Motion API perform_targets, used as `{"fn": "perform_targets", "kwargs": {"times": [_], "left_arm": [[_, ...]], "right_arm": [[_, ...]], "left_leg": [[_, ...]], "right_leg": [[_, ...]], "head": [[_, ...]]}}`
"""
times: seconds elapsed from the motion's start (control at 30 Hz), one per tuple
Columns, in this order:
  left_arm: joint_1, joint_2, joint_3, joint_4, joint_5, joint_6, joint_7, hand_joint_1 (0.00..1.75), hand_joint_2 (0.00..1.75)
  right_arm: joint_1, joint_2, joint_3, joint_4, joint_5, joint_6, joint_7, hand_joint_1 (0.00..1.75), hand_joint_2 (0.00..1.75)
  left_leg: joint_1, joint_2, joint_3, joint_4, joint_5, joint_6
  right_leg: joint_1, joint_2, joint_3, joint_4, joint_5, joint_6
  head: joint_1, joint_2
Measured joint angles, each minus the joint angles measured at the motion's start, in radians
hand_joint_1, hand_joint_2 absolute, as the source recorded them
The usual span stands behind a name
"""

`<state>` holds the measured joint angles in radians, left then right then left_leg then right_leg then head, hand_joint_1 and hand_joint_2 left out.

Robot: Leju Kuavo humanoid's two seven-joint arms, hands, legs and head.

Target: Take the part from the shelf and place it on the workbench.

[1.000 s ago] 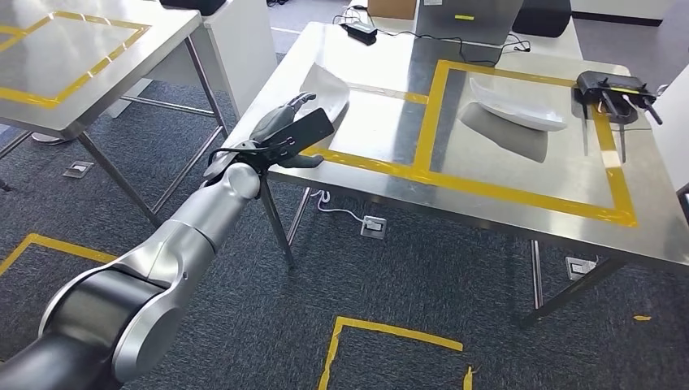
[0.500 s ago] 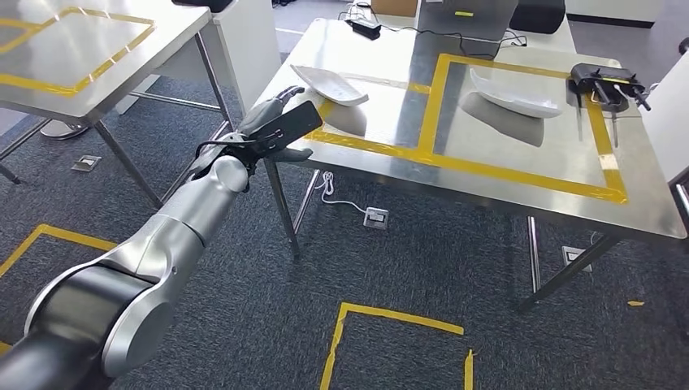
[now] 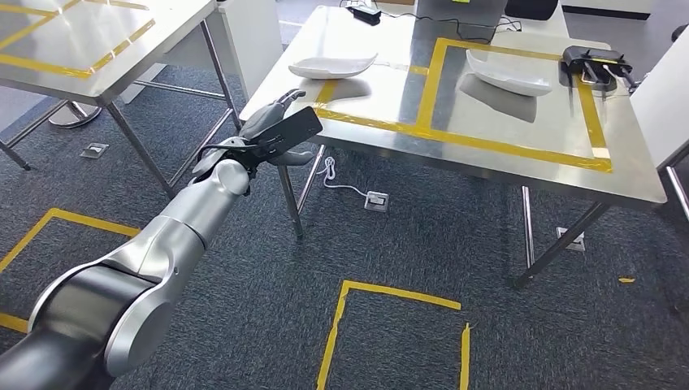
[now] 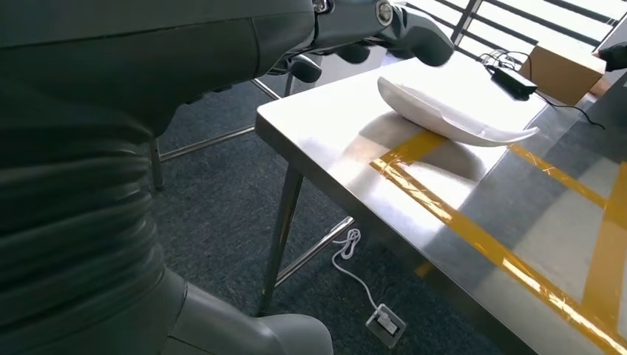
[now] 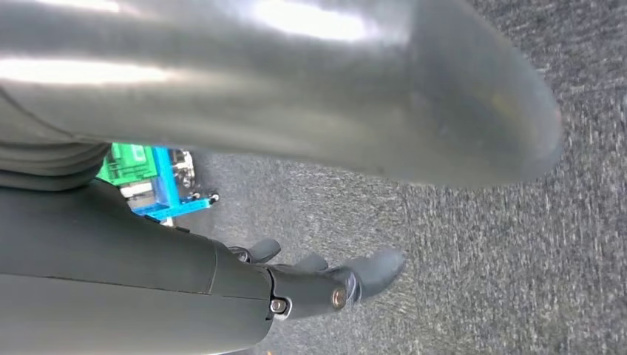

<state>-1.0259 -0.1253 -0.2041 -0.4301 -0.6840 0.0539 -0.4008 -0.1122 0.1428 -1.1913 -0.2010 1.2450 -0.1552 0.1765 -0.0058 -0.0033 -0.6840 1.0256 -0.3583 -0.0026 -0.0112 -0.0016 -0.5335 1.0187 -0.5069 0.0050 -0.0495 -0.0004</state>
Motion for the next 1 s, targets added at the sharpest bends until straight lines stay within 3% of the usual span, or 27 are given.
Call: {"fn": "perform_targets", "kwargs": {"times": [0.03, 0.07, 0.17, 0.2, 0.27, 0.3, 0.33, 0.4, 0.43, 0.47, 0.53, 0.6, 0.67, 0.73, 0.77, 0.87, 0.9, 1.0], "left_arm": [[0.001, 0.002, 0.000, 0.001, 0.000, 0.000, 0.000, 0.00, 1.75], [0.001, 0.004, 0.000, 0.002, 0.001, 0.000, -0.001, 0.00, 1.75], [0.002, 0.007, 0.000, 0.004, 0.003, 0.000, -0.001, 0.00, 1.75], [0.003, 0.007, 0.000, 0.006, 0.004, 0.000, -0.001, 0.00, 1.75], [0.007, 0.007, 0.000, 0.008, 0.005, -0.001, -0.003, 0.00, 1.75], [0.007, 0.007, 0.000, 0.008, 0.006, -0.001, -0.004, 0.00, 1.31], [0.007, 0.006, 0.000, 0.007, 0.007, -0.001, -0.005, 0.00, 0.87], [0.007, 0.003, 0.000, 0.002, 0.012, -0.001, -0.009, 0.00, 0.00], [0.007, 0.001, 0.000, 0.001, 0.013, 0.001, -0.011, 0.00, 0.00], [0.008, 0.000, 0.000, 0.000, 0.013, 0.005, -0.012, 0.00, 0.00], [0.010, -0.002, 0.000, 0.002, 0.012, 0.013, -0.010, 0.00, 0.87], [0.011, -0.006, 0.000, 0.003, 0.012, 0.017, -0.007, 0.00, 1.75], [0.013, -0.010, 0.000, 0.004, 0.013, 0.018, -0.003, 0.00, 1.75], [0.019, -0.012, 0.000, 0.008, 0.013, 0.019, 0.006, 0.00, 1.75], [0.022, -0.012, -0.001, 0.010, 0.014, 0.019, 0.011, 0.00, 1.75], [0.021, -0.017, -0.001, 0.010, 0.016, 0.019, 0.020, 0.00, 1.75], [0.019, -0.019, -0.001, 0.010, 0.017, 0.019, 0.021, 0.00, 1.75], [0.017, -0.022, -0.001, 0.009, 0.017, 0.018, 0.025, 0.00, 1.75]], "right_arm": [[0.000, 0.001, 0.000, 0.000, 0.000, 0.000, 0.000, 0.00, 0.00], [0.001, 0.001, 0.000, 0.000, 0.000, 0.000, 0.000, 0.00, 0.00], [0.002, 0.002, 0.000, 0.000, 0.000, 0.000, 0.000, 0.00, 0.00], [0.002, 0.002, 0.000, 0.000, 0.000, 0.000, 0.000, 0.00, 0.00], [0.002, 0.002, 0.000, 0.000, 0.000, 0.000, 0.000, 0.00, 0.00], [0.002, 0.002, 0.000, 0.001, 0.000, 0.000, 0.000, 0.00, 0.00], [0.002, 0.002, 0.000, 0.001, 0.000, 0.000, 0.000, 0.00, 0.00], [0.002, 0.002, 0.000, 0.000, 0.000, -0.001, 0.000, 0.00, 0.00], [0.002, 0.002, 0.000, 0.000, -0.001, -0.002, 0.000, 0.00, 0.00], [0.002, 0.002, 0.000, 0.000, -0.002, -0.005, 0.000, 0.00, 0.00], [0.004, 0.002, 0.000, 0.001, -0.006, -0.011, 0.000, 0.00, 0.00], [0.006, 0.003, 0.000, 0.001, -0.010, -0.019, 0.002, 0.00, 0.00], [0.006, 0.002, 0.000, 0.002, -0.011, -0.029, 0.003, 0.00, 0.87], [0.007, 0.002, 0.000, 0.002, -0.012, -0.041, 0.004, 0.00, 1.75], [0.007, 0.002, 0.000, 0.002, -0.012, -0.046, 0.006, 0.00, 1.75], [0.006, 0.001, 0.000, 0.001, -0.012, -0.057, 0.015, 0.00, 1.75], [0.005, 0.000, 0.000, 0.001, -0.012, -0.058, 0.017, 0.00, 1.75], [0.004, -0.001, -0.001, 0.002, -0.017, -0.059, 0.018, 0.00, 1.75]], "left_leg": [[0.000, -0.001, -0.008, 0.008, -0.014, -0.006], [0.001, -0.001, -0.021, 0.034, -0.048, -0.011], [0.008, -0.001, -0.068, 0.214, -0.190, -0.025], [0.010, -0.001, -0.073, 0.269, -0.205, -0.028], [0.014, -0.001, -0.042, 0.297, -0.172, -0.033], [0.016, -0.001, -0.004, 0.265, -0.145, -0.034], [0.017, -0.001, 0.051, 0.201, -0.138, -0.034], [0.014, -0.004, 0.148, 0.064, -0.168, -0.025], [0.011, -0.005, 0.173, 0.021, -0.187, -0.017], [0.008, -0.005, 0.176, 0.006, -0.191, -0.006], [0.008, -0.002, 0.166, 0.007, -0.175, 0.015], [0.010, 0.001, 0.152, 0.006, -0.156, 0.031], [0.007, 0.001, 0.131, 0.007, -0.138, 0.037], [0.003, 0.001, 0.112, 0.008, -0.124, 0.038], [0.000, 0.001, 0.104, 0.009, -0.118, 0.038], [-0.005, 0.002, 0.093, 0.012, -0.107, 0.033], [-0.006, 0.002, 0.091, 0.012, -0.104, 0.029], [-0.009, 0.004, 0.089, 0.012, -0.103, 0.031]], "right_leg": [[-0.003, -0.002, -0.009, -0.001, 0.012, -0.007], [-0.006, -0.004, -0.020, -0.004, 0.026, -0.014], [-0.007, -0.008, -0.063, -0.004, 0.061, -0.021], [-0.008, -0.008, -0.079, -0.004, 0.074, -0.020], [-0.010, -0.009, -0.111, -0.002, 0.099, -0.015], [-0.012, -0.009, -0.125, -0.001, 0.110, -0.011], [-0.013, -0.009, -0.138, 0.001, 0.121, -0.006], [-0.013, -0.008, -0.153, 0.005, 0.138, 0.009], [-0.013, -0.008, -0.157, 0.004, 0.147, 0.017], [-0.013, -0.008, -0.158, 0.001, 0.157, 0.025], [-0.017, -0.007, -0.164, 0.003, 0.158, 0.037], [-0.019, -0.006, -0.195, 0.071, 0.104, 0.044], [-0.015, -0.004, -0.246, 0.209, 0.022, 0.045], [-0.011, -0.002, -0.260, 0.290, -0.015, 0.042], [-0.009, -0.001, -0.236, 0.273, -0.009, 0.038], [0.002, -0.003, -0.100, 0.078, 0.038, 0.015], [0.007, -0.004, -0.072, 0.032, 0.044, 0.008], [0.010, -0.006, -0.060, 0.007, 0.052, 0.006]], "head": [[-0.001, 0.000], [-0.002, 0.000], [-0.004, 0.000], [-0.004, 0.000], [-0.004, 0.000], [-0.004, 0.000], [-0.004, 0.000], [-0.005, 0.000], [-0.005, 0.000], [-0.005, 0.000], [-0.004, 0.000], [-0.002, 0.000], [0.000, 0.000], [0.002, 0.000], [0.002, 0.000], [0.001, 0.000], [0.001, 0.000], [0.001, 0.000]]}}
